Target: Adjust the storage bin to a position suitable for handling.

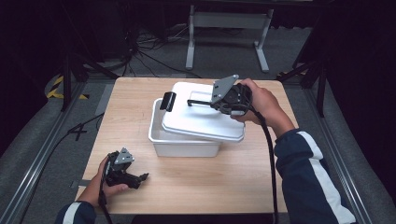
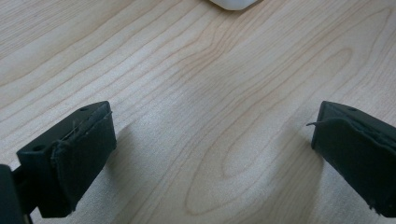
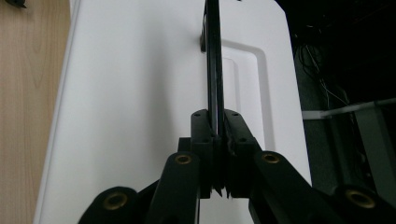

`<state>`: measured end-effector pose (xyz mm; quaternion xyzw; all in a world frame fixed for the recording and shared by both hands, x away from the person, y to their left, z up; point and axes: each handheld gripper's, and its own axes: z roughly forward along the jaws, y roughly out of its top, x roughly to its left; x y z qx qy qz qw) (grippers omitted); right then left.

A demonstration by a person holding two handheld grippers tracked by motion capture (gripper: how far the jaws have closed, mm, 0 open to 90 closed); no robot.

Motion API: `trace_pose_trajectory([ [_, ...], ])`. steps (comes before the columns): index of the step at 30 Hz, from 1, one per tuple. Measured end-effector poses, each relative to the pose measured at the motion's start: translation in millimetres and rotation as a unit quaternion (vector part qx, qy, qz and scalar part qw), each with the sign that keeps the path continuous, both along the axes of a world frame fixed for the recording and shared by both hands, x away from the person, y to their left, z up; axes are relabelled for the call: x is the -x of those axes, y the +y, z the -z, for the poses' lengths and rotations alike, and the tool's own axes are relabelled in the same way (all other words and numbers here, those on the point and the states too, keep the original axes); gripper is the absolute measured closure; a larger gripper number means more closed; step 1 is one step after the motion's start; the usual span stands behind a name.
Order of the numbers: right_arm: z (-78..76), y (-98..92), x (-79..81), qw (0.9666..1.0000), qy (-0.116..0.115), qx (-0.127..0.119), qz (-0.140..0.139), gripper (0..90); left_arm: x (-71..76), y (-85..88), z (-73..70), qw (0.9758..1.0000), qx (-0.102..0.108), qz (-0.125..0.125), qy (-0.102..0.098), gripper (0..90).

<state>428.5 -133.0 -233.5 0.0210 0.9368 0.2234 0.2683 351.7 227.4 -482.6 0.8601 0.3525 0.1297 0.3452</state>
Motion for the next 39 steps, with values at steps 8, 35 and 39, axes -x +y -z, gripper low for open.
trace_pose_trajectory([
  [8, -4.5, -23.8, 4.7, 0.9999, -0.006, -0.012, 0.008, 84.7, 0.1, 0.0, 0.0, 1.0000, 0.000, 0.000, 0.000, 0.4],
  [35, -0.3, -147.1, 19.7, 0.9942, -0.018, -0.048, 0.094, 84.6, 0.0, 0.2, 0.0, 1.0000, -0.002, 0.001, -0.001, 0.4],
  [39, 3.0, -159.3, 20.6, 0.9927, -0.014, -0.054, 0.107, 84.6, 0.0, 0.2, 0.0, 1.0000, -0.002, 0.001, -0.001, 0.4],
])
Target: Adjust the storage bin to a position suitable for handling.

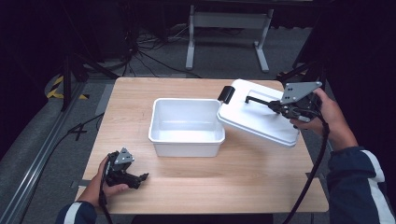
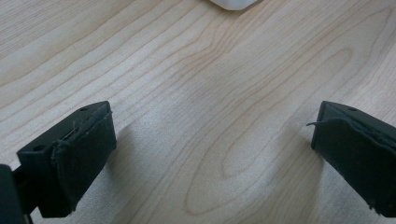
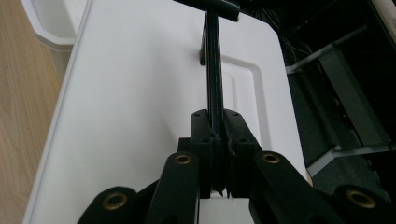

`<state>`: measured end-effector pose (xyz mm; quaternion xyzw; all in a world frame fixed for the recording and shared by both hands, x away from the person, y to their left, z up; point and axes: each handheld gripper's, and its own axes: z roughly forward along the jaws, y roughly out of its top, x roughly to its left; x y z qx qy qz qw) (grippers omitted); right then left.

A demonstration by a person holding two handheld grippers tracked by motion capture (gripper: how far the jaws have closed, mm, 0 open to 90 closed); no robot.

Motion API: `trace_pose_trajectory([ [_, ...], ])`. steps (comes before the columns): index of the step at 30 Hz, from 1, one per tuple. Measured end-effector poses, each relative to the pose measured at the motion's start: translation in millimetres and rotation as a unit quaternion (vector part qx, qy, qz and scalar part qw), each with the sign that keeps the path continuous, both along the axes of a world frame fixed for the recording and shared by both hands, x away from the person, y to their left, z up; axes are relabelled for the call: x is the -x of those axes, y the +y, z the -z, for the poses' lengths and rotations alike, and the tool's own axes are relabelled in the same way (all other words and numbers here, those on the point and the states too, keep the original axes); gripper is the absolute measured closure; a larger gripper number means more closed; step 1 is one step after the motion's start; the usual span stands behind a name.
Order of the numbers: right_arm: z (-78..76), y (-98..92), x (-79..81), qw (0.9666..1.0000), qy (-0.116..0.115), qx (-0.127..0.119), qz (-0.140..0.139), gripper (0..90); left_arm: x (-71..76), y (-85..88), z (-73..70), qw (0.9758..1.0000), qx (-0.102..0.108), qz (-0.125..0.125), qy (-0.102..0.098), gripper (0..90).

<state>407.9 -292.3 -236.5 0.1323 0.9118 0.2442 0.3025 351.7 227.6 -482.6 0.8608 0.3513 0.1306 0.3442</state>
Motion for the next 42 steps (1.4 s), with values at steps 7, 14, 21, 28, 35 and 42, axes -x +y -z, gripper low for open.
trace_pose_trajectory([
  [7, 9.4, -17.4, -1.1, 0.9998, 0.006, -0.003, 0.020, 84.6, 0.0, 0.0, 0.0, 1.0000, 0.000, 0.000, 0.000, 0.4],
  [14, 24.8, -34.2, -5.6, 0.9990, 0.018, -0.012, 0.040, 84.7, 0.0, 0.0, 0.0, 1.0000, 0.000, 0.000, 0.000, 0.3],
  [21, 45.2, -42.2, -12.9, 0.9978, 0.036, -0.010, 0.055, 84.7, 0.0, 0.0, 0.0, 1.0000, 0.000, 0.000, 0.000, 0.4],
  [28, 68.9, -43.2, -23.6, 0.9964, 0.052, -0.016, 0.065, 84.8, 0.0, 0.0, 0.0, 1.0000, 0.000, 0.000, 0.000, 0.3],
  [35, 91.9, -36.8, -34.7, 0.9949, 0.072, -0.013, 0.069, 84.7, 0.0, 0.0, 0.0, 1.0000, 0.000, 0.000, 0.000, 0.3],
  [42, 109.4, -34.7, -43.3, 0.9936, 0.083, -0.016, 0.075, 84.8, 0.0, 0.0, 0.0, 1.0000, 0.000, 0.000, 0.000, 0.4],
])
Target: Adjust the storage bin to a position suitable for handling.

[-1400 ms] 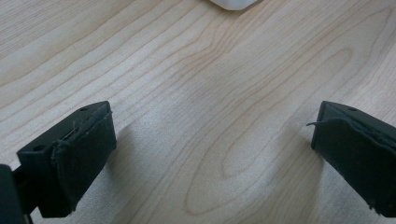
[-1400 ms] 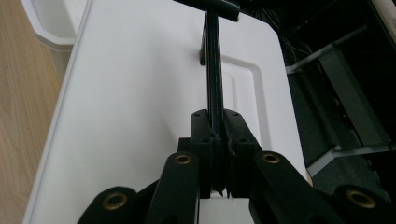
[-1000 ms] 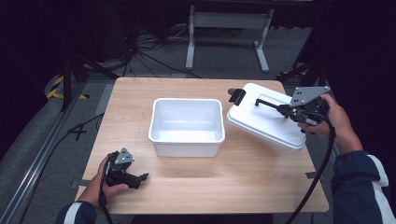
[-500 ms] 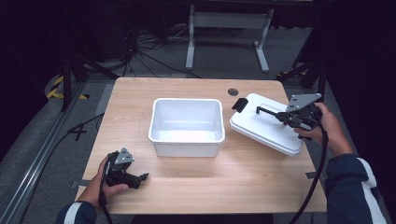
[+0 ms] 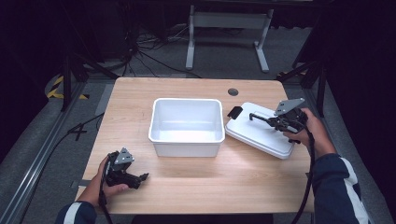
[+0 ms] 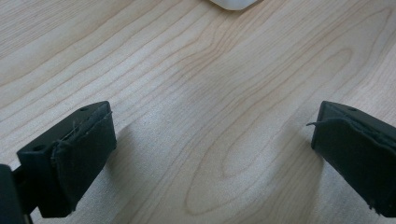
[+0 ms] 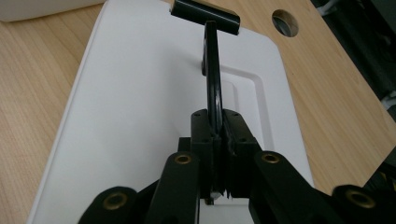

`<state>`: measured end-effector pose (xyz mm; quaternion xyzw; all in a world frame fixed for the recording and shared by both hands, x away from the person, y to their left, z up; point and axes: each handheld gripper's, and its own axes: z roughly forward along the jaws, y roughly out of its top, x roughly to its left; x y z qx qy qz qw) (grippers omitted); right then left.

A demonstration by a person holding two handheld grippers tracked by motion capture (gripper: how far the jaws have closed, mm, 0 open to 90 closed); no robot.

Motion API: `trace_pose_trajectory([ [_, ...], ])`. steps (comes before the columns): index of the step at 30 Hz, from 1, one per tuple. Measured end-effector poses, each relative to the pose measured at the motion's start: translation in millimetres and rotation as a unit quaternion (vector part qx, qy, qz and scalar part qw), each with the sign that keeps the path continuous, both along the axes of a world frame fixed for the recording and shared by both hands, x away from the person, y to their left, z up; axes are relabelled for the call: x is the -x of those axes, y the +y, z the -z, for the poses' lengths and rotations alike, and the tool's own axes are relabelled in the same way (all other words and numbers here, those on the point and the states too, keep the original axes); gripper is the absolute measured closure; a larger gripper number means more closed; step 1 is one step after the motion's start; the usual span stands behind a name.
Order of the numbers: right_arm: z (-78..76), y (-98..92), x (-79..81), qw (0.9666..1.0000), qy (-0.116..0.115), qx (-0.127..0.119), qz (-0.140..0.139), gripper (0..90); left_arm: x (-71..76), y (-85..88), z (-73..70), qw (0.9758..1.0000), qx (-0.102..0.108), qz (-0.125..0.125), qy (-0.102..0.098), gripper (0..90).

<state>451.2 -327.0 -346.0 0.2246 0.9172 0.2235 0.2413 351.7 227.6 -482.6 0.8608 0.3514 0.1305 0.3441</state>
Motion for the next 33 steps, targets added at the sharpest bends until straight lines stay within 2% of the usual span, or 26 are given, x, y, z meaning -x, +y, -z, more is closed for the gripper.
trace_pose_trajectory([
  [3, 7.4, 0.2, -4.3, 0.9999, 0.013, -0.005, -0.002, 84.8, 0.0, 0.0, 0.0, 1.0000, 0.000, 0.000, 0.000, 0.4],
  [12, 23.6, -1.8, -14.3, 0.9995, 0.024, -0.014, 0.012, 84.8, 0.0, 0.0, 0.0, 1.0000, 0.000, 0.000, 0.000, 0.3],
  [19, 34.0, -2.7, -20.8, 0.9991, 0.034, -0.010, 0.025, 84.8, 0.0, 0.0, 0.0, 1.0000, 0.000, 0.000, 0.000, 0.3],
  [25, 43.4, -3.1, -24.7, 0.9985, 0.042, 0.003, 0.035, 84.6, 0.0, 0.0, 0.0, 1.0000, 0.000, 0.000, 0.000, 0.3],
  [26, 44.5, -3.8, -24.3, 0.9983, 0.043, -0.009, 0.039, 84.3, 0.0, 0.0, 0.0, 1.0000, 0.000, 0.000, 0.000, 0.4],
  [27, 44.9, -4.2, -24.5, 0.9981, 0.043, -0.010, 0.042, 83.8, 0.0, 0.0, 0.0, 1.0000, 0.000, 0.000, 0.000, 0.4],
  [31, 47.9, -5.0, -25.3, 0.9975, 0.050, 0.001, 0.049, 79.7, -0.1, 0.0, 0.0, 1.0000, 0.000, 0.000, 0.000, 0.3],
  [33, 48.5, -6.5, -25.9, 0.9974, 0.050, -0.001, 0.052, 75.6, -0.4, 0.2, 0.0, 1.0000, -0.001, 0.002, 0.000, 0.3],
])
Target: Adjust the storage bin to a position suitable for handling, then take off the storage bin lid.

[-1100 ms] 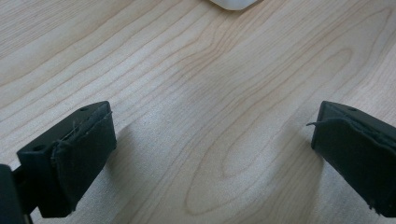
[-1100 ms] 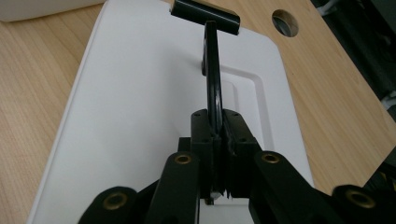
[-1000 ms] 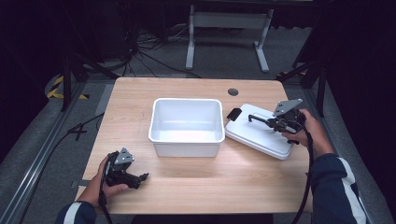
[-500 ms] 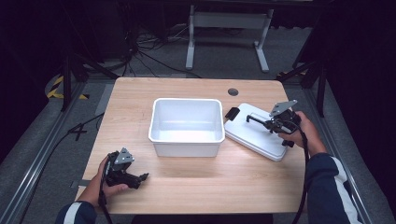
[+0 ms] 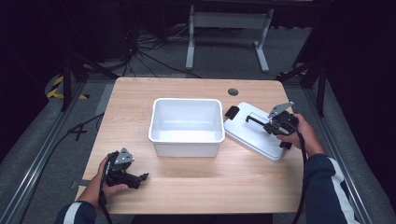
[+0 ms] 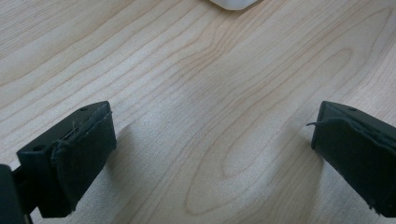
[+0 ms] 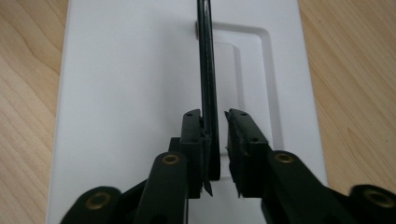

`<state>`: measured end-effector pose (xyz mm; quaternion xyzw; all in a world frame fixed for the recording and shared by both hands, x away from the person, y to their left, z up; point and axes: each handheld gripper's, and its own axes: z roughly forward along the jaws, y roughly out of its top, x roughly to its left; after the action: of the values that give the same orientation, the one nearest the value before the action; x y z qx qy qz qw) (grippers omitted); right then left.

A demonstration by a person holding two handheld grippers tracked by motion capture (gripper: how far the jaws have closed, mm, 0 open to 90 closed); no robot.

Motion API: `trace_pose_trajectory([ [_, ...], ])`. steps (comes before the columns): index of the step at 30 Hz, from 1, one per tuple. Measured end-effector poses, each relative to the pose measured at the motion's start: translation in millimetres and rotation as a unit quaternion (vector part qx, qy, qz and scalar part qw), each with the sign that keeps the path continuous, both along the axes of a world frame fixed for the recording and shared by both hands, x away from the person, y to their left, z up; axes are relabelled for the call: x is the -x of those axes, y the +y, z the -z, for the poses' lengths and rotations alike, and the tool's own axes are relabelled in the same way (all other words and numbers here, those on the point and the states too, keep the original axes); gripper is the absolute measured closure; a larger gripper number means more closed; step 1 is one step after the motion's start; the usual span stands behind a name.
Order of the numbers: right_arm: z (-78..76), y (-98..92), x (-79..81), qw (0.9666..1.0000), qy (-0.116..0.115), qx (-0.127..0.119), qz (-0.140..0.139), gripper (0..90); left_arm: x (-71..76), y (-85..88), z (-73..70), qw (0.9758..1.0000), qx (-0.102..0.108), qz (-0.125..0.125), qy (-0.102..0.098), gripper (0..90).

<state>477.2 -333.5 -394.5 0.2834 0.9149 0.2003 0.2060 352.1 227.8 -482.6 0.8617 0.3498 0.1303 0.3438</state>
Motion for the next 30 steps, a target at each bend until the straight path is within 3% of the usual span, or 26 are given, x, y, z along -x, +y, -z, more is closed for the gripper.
trace_pose_trajectory([
  [3, 0.2, -1.7, -0.4, 0.9999, -0.002, -0.012, 0.007, 67.0, -0.5, 0.3, -0.2, 1.0000, -0.001, 0.003, 0.000, 0.3],
  [6, 0.8, -0.9, 0.0, 0.9997, 0.012, -0.018, 0.009, 58.7, -0.3, 0.1, -0.1, 1.0000, 0.000, 0.002, 0.000, 0.3],
  [12, -3.6, -1.2, 3.8, 0.9983, 0.003, -0.054, 0.020, 46.9, -0.8, 0.3, -0.1, 1.0000, -0.001, 0.005, 0.001, 0.3],
  [21, -17.7, 8.2, 14.5, 0.9980, -0.026, -0.056, 0.014, 39.6, -0.4, 0.3, -0.1, 1.0000, 0.000, 0.003, 0.000, 0.5],
  [30, -30.4, 11.1, 25.8, 0.9971, -0.043, -0.058, 0.027, 33.5, -1.0, 0.6, -0.3, 1.0000, -0.002, 0.007, 0.000, 0.4],
])
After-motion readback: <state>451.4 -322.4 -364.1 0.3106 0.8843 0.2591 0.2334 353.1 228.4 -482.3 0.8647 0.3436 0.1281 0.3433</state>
